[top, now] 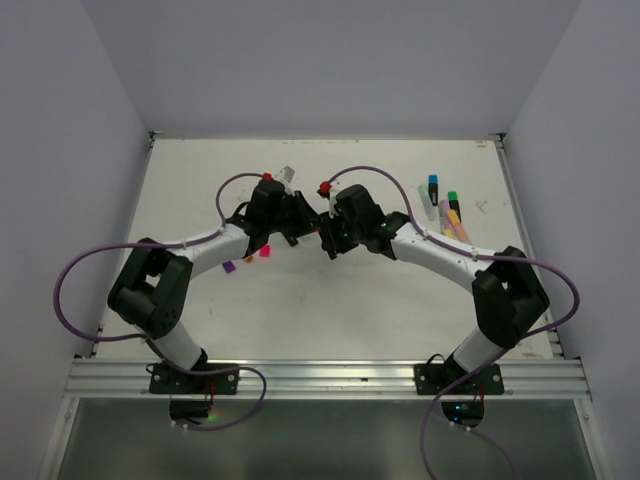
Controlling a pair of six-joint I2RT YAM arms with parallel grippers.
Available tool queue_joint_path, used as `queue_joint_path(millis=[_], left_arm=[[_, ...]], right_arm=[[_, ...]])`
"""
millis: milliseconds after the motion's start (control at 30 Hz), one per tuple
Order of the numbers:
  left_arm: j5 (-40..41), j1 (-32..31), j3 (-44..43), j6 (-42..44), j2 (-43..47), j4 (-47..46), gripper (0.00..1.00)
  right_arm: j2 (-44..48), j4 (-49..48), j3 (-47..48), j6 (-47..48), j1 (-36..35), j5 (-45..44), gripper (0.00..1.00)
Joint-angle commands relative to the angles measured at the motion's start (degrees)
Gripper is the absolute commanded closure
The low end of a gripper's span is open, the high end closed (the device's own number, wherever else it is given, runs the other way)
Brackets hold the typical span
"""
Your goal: Open the pen caps
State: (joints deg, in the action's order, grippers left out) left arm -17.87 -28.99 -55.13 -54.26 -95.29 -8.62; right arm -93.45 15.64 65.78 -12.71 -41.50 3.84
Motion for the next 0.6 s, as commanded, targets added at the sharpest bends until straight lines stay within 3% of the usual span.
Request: queue_joint_path(millis=[0, 33, 100, 300, 400, 433, 500, 567], left_arm=[[0.55, -0.27, -1.12, 1.35, 0.45, -1.48, 1.0], [0.38, -0.27, -0.77, 1.52, 0.8, -1.57, 1.0], [-0.06, -0.36, -0.15, 1.18, 1.15, -2.97, 1.0], [-1.12, -0.36, 2.83, -0.58, 3.44, -6.31, 1.0], [-0.59, -0.36, 4.07, -1.37, 4.49, -7.45, 1.0], [-0.33, -0.28, 5.03, -2.42, 5.02, -7.98, 1.0], [0.11, -0.27, 6.17, -3.65, 5.81, -10.52, 1.0], [0.82, -0.19, 7.23, -5.15, 6.6, -11.67, 1.0]], right_arm=[[1.69, -2.37, 1.99, -0.12, -0.25, 1.44, 1.0], [1.52, -2.54, 1.9, -0.04, -0.25, 2.05, 0.86], [0.73, -2.63, 2.16, 0.14, -0.25, 2.4, 0.71], [-0.07, -4.74, 1.11, -0.65, -0.25, 1.52, 0.58], [-0.51, -5.35, 0.58, -1.0, -0.25, 1.88, 0.64], [-0.51, -5.53, 0.32, -1.09, -0.25, 1.96, 0.81], [-0.24, -5.62, -0.39, -1.35, -0.25, 1.35, 0.99], [0.19, -6.14, -1.26, -1.18, -0.25, 1.52, 1.0]])
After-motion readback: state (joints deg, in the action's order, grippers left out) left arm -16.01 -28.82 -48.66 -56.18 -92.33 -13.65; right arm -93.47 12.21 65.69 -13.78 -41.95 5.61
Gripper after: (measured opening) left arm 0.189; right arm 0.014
